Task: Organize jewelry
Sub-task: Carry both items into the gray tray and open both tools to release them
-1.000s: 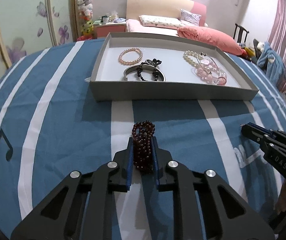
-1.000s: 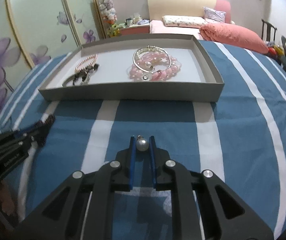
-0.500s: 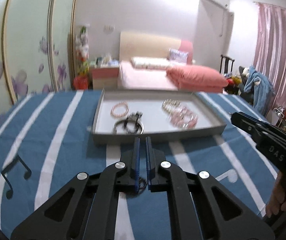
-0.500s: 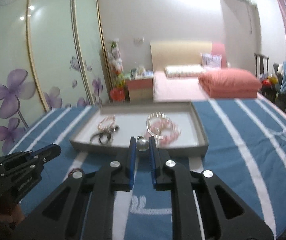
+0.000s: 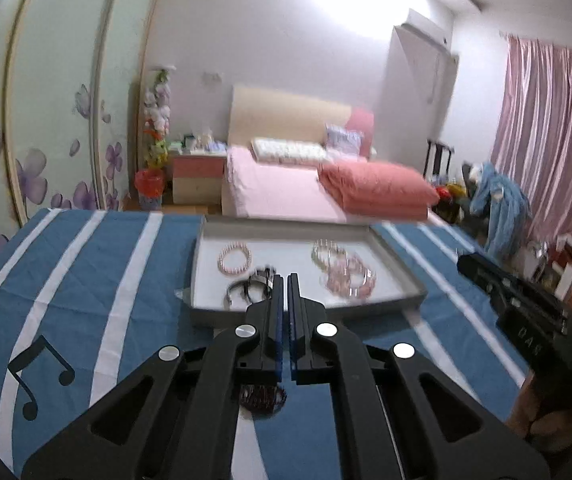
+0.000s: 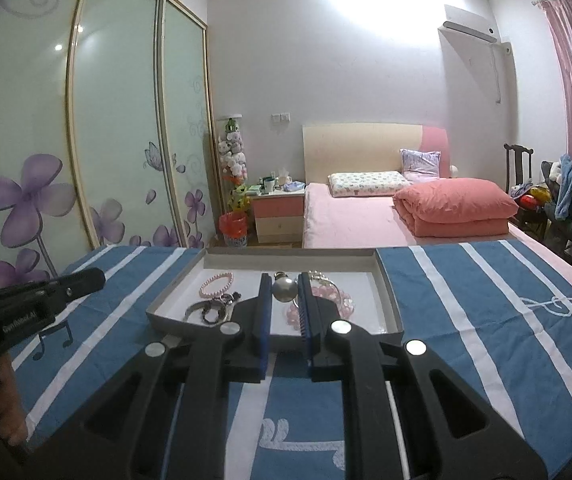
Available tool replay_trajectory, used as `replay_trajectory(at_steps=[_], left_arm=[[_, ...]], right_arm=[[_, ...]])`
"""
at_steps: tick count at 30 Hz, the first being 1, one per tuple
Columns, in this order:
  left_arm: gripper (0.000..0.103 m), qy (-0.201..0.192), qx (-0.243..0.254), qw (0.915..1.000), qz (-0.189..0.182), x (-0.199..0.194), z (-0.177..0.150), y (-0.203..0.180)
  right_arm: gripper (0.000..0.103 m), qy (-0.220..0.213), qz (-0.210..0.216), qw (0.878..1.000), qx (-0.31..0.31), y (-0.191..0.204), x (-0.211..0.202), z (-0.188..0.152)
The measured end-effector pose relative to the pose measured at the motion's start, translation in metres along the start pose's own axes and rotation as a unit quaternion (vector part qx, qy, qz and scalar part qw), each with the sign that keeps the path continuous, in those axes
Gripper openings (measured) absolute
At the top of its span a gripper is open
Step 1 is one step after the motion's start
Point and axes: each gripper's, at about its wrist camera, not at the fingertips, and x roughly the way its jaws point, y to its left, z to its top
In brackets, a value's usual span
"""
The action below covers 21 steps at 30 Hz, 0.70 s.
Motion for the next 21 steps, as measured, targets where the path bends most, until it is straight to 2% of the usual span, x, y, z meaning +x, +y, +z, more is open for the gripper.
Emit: replay_trajectory(at_steps=[3, 6, 8, 10, 11, 16, 18, 20, 21], left_arm=[[0.004, 0.079, 0.013, 0.9967, 0.010, 0.032, -0.022, -0.001], [0.009, 0.158, 0.011, 0.9873, 0.017, 0.066, -0.048, 0.003], [0.027, 0.187, 0.013, 0.9819, 0.025, 0.080, -0.058, 0.003], [0.060, 0.182, 0.030, 0.9817, 0.048, 0.086, -0.063, 0.001], [0.065, 0.180, 0.037, 0.9811, 0.061, 0.087, -0.064, -0.001], [0.066, 0.192, 0.045, 0.9773, 0.079, 0.098, -0.064, 0.000], [0.063, 0.194, 0.045, 0.9764, 0.084, 0.100, -0.066, 0.000], [0.039, 0.184, 0.044, 0.9785, 0.082, 0.097, -0.066, 0.002], [0.022, 0.183, 0.045, 0.9789, 0.078, 0.096, -0.065, 0.002]], right_arm=[[0.014, 0.015, 0.001, 1.000, 0.005, -0.001, 0.006, -0.006], [0.014, 0.022, 0.001, 1.000, 0.008, -0.002, 0.008, -0.011], [0.014, 0.023, 0.000, 1.000, 0.007, -0.002, 0.008, -0.012], [0.014, 0.023, -0.002, 1.000, 0.006, -0.002, 0.008, -0.013], [0.014, 0.023, -0.003, 1.000, 0.006, -0.003, 0.008, -0.013], [0.014, 0.029, -0.002, 1.000, 0.009, -0.003, 0.011, -0.014], [0.014, 0.032, -0.001, 0.999, 0.009, -0.002, 0.012, -0.015], [0.014, 0.035, 0.001, 0.999, 0.010, -0.001, 0.014, -0.016], [0.014, 0.036, 0.001, 0.999, 0.011, -0.002, 0.014, -0.016]])
